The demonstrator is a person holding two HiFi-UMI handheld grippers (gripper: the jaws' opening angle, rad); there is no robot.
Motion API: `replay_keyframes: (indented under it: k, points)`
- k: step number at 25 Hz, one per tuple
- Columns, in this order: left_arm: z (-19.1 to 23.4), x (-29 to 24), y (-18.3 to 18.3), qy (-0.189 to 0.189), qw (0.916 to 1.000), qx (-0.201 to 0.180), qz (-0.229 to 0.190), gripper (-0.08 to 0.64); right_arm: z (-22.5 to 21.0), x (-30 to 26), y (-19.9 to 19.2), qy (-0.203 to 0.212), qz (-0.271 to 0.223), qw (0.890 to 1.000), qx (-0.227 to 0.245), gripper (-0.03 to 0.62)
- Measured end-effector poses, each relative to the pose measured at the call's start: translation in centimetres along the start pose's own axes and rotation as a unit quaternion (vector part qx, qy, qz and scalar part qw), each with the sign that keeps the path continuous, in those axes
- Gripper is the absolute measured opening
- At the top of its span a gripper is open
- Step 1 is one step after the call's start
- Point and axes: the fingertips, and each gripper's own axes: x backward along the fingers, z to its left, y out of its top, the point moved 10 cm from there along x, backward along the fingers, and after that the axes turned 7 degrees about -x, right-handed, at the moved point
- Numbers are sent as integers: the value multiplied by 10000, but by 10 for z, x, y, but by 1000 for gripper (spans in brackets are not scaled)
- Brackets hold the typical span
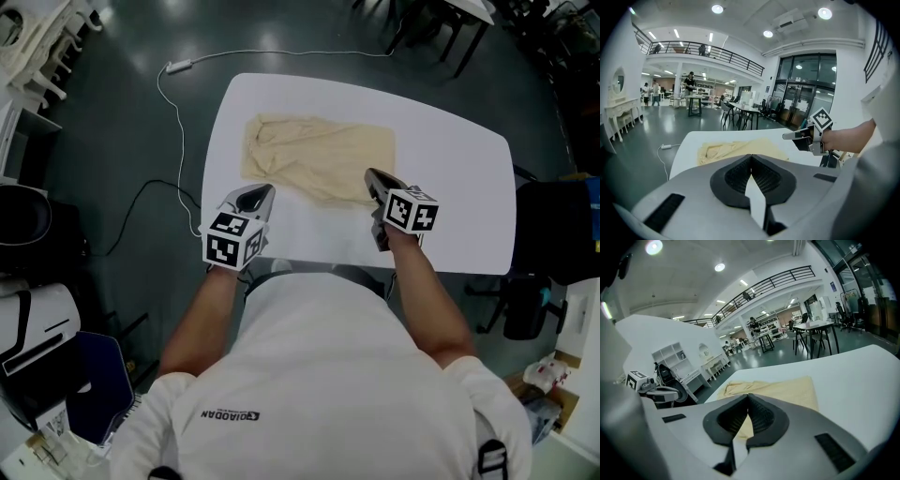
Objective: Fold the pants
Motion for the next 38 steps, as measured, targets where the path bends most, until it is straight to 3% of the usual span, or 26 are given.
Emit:
replay_keyframes:
  k: [13,19,23,30,34,38]
  points:
    - [-51,-54,33,-178,9993,-220,237,28,-102,22,6,-416,2,9983,-403,20]
    - [-67,-66,43,-12,9989,-247,409,28,-148,5,8,-723,70,9950,-684,24]
    - [-77,-70,47,166,9982,-167,549,28,-183,-18,6,-807,289,9911,-1024,110]
    - [-95,-66,39,451,9962,211,712,28,-213,-45,-11,-597,689,9791,-1816,179]
    - [-108,-61,32,686,9940,408,748,28,-218,-52,-14,-544,796,9798,-1754,184]
    - [-121,-59,32,881,9924,467,722,28,-216,-55,-11,-770,1046,9842,-1202,144]
